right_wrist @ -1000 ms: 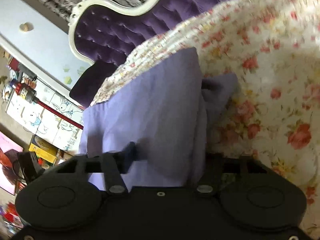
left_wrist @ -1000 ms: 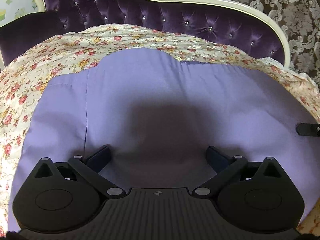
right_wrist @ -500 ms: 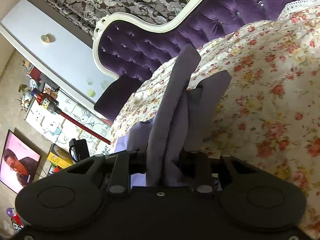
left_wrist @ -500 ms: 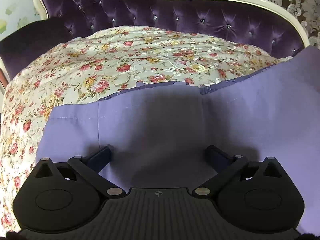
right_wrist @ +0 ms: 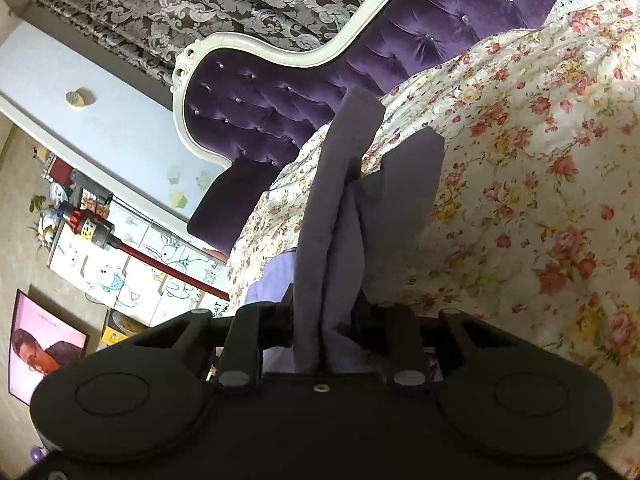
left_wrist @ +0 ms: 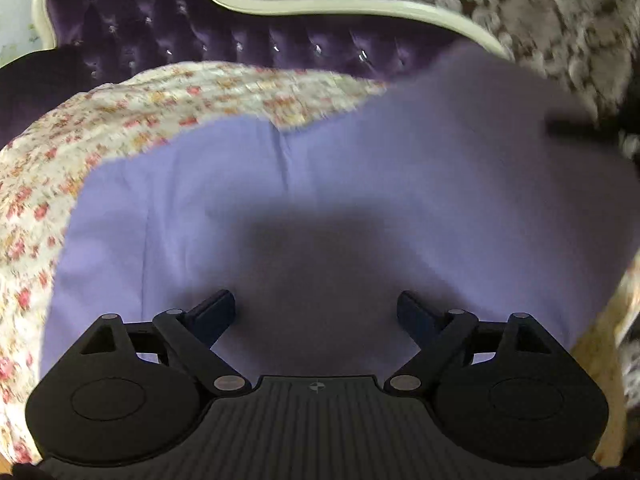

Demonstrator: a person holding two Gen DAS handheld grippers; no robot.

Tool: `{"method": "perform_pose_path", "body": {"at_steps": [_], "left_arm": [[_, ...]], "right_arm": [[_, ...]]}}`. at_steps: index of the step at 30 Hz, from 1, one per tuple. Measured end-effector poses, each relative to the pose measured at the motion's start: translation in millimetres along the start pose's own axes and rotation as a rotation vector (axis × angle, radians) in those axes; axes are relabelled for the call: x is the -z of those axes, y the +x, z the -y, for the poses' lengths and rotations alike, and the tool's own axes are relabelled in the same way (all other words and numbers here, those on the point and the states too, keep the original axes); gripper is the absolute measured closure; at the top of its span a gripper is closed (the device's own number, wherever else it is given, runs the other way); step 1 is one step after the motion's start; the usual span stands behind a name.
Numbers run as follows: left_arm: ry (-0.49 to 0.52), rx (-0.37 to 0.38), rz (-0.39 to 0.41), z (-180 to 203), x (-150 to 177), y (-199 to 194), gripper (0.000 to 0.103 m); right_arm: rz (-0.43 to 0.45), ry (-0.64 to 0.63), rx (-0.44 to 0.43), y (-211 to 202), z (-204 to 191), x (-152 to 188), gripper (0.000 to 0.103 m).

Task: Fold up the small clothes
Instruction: 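Grasp the jacket end with the right gripper and lift it over the body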

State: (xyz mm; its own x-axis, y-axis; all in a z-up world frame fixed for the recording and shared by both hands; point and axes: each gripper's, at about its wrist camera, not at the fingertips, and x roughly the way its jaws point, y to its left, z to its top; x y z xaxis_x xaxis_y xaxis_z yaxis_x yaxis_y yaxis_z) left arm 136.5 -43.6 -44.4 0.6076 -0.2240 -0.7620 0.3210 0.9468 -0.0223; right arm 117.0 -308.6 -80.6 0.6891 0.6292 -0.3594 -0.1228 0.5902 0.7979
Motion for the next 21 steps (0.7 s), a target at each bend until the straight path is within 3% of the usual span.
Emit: {"method": "perform_pose_path", "body": {"at_steps": [9,14,21], "left_arm": [[-0.011,-0.012,0.032,-1,15,17,0.009],[-0.035,0.016,0.051,-8,18,10,0.010],[-0.107,0.081,0.075,-33,30,-12,0.011]], "right_arm": [[-0.041,0.072,-0.109,27,-32,2,0.073],[-0.099,0.062,-0.193,62,-58,6,0.075],[-0.233,0.007,-0.219,129,-89,29,0.075]]}}
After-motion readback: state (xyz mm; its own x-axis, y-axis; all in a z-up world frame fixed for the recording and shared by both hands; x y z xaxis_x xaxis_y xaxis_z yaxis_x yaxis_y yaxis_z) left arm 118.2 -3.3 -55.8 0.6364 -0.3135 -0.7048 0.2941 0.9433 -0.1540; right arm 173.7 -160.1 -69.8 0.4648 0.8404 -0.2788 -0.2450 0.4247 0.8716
